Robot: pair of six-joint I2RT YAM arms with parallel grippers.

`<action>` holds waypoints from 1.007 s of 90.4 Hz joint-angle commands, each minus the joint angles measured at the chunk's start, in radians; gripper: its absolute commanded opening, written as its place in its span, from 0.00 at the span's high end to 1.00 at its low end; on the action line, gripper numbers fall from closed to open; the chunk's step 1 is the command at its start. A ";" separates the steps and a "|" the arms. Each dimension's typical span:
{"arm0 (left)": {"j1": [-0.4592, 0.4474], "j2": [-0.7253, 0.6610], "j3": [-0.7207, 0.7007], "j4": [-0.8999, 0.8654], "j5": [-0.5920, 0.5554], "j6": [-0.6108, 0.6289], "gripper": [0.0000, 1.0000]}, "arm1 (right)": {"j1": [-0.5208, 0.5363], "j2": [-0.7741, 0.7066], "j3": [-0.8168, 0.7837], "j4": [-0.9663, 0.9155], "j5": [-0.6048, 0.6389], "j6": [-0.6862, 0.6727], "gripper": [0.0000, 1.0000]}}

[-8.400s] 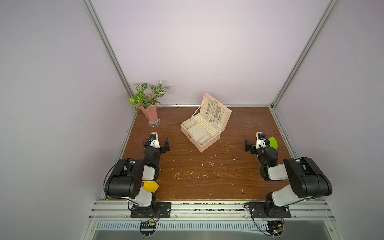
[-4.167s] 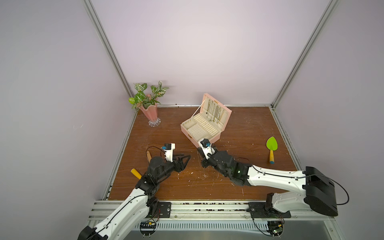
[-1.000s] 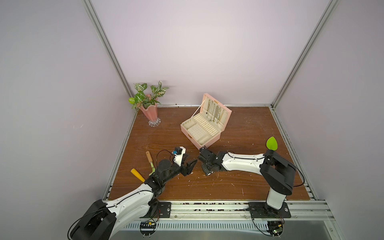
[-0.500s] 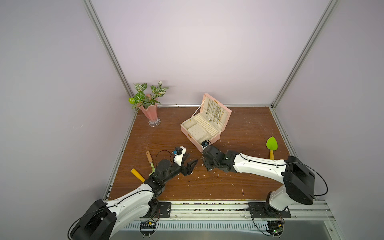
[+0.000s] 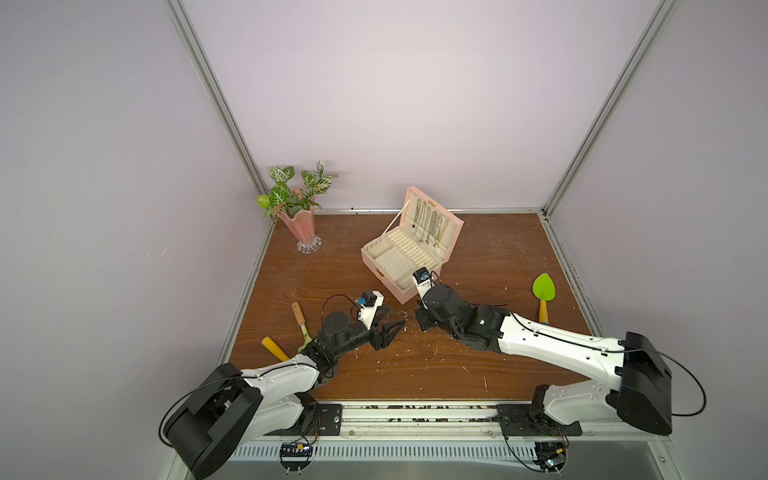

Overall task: Put jewelry chain into jewelry box
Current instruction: Pick up the necklace from the center of the board.

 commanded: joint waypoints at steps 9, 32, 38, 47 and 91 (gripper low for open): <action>-0.013 0.076 0.083 0.078 0.061 0.056 0.34 | 0.002 -0.085 0.018 0.105 0.053 -0.106 1.00; -0.013 0.188 0.152 0.140 0.093 0.063 0.35 | 0.002 -0.105 0.077 0.134 0.067 -0.201 1.00; -0.014 0.217 0.163 0.149 0.105 0.065 0.36 | 0.002 -0.110 0.086 0.144 0.066 -0.215 1.00; -0.015 0.254 0.179 0.159 0.114 0.072 0.37 | 0.001 -0.120 0.097 0.161 0.065 -0.235 1.00; -0.046 0.450 0.230 0.229 0.097 0.107 0.56 | 0.002 -0.133 0.139 0.203 0.064 -0.278 1.00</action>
